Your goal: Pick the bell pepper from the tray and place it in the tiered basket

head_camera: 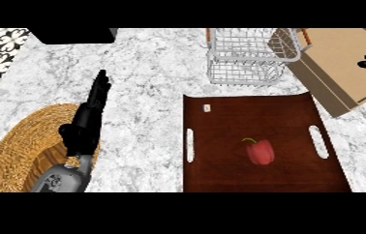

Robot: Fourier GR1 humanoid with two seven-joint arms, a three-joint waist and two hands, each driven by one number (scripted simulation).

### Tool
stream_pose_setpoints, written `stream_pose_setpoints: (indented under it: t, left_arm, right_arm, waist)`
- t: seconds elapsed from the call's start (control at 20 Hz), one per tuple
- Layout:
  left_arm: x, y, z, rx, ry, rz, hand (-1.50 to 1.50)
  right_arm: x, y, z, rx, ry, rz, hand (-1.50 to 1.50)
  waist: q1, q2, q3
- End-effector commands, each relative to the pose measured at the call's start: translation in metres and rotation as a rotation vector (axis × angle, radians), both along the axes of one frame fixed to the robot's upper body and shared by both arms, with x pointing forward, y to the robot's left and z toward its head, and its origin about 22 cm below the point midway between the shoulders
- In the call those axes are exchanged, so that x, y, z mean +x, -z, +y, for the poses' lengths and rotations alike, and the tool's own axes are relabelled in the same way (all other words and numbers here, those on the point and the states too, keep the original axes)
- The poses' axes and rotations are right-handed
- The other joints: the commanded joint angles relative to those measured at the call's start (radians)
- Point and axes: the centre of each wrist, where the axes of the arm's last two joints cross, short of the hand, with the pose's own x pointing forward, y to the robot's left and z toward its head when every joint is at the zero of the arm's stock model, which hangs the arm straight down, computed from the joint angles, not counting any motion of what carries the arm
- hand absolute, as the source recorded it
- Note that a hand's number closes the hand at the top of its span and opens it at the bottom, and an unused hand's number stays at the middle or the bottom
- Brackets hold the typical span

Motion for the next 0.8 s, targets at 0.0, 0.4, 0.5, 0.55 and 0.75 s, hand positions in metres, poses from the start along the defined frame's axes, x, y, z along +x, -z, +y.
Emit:
stream_pose_setpoints:
  t: [0.0, 0.4, 0.5, 0.55, 0.75]
  left_arm:
    - [-0.002, -0.001, -0.001, -0.002, -0.017, -0.007, 0.00]
    - [0.001, -0.004, 0.005, 0.015, -0.014, -0.019, 0.00]
    - [0.003, -0.001, -0.004, -0.004, -0.005, 0.002, 0.00]
    - [-0.014, 0.006, -0.003, 0.001, -0.001, -0.005, 0.00]
    - [0.017, -0.014, -0.009, 0.000, 0.006, 0.008, 0.00]
  right_arm:
    - [-0.025, -0.076, 0.021, -0.314, -0.097, -0.243, -1.50]
    - [-0.085, -0.075, 0.104, -0.676, -0.076, -0.573, -1.50]
    - [-0.100, -0.067, 0.121, -0.718, -0.058, -0.583, -1.50]
    - [-0.109, -0.061, 0.115, -0.750, -0.074, -0.581, -1.50]
    - [-0.122, -0.044, 0.131, -0.799, -0.064, -0.577, -1.50]
  waist:
    - [-0.018, -0.012, 0.000]
    - [-0.005, -0.001, 0.000]
    - [0.000, 0.002, -0.003]
    - [-0.002, -0.001, -0.001]
    - [0.011, 0.006, -0.003]
